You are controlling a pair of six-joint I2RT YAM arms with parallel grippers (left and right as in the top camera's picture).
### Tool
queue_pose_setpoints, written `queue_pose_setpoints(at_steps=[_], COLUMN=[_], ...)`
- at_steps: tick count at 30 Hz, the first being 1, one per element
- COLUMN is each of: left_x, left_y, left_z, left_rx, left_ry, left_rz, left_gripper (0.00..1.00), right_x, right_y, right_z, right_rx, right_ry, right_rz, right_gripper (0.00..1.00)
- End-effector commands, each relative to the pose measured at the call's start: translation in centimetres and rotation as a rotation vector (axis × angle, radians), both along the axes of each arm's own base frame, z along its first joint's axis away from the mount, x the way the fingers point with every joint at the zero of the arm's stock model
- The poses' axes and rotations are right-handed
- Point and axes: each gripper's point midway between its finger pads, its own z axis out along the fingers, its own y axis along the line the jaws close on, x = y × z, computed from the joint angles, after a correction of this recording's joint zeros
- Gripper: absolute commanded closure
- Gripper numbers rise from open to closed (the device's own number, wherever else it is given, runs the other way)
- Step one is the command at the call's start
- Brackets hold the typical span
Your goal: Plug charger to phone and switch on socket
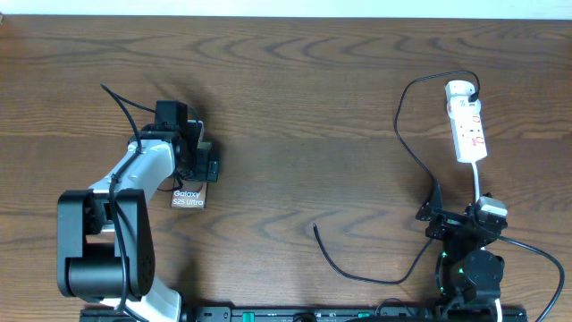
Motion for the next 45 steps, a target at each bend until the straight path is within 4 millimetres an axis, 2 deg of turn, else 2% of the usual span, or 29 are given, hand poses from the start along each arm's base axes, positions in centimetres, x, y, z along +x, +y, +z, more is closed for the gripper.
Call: queue_pose_setpoints(at_steps=[1,32,37,45], left_x=[-2.15,-2.21,-2.2,-2.19], left_y=[0.3,0.3,0.3,0.3], left_z=[-1.76,-1.84,-1.84,-1.84], left_rx=[0.013,0.013,0.013,0.013], left_ry=[0.077,0.077,0.076,0.076], left_rz=[0.006,0.005,0.005,0.005], left_gripper=[0.02,0.01,0.12,0.13], right_x=[0.01,0.01,0.01,0.01], right_y=[0.04,0.04,0.04,0.04], right_z=[-0.17,-0.17,-0.17,-0.17], right_rx=[-0.012,-0.012,-0.012,-0.012], right_ry=[0.006,0.006,0.006,0.006], right_rz=[0.002,0.002,0.002,0.002], right_gripper=[0.01,0.01,0.01,0.01])
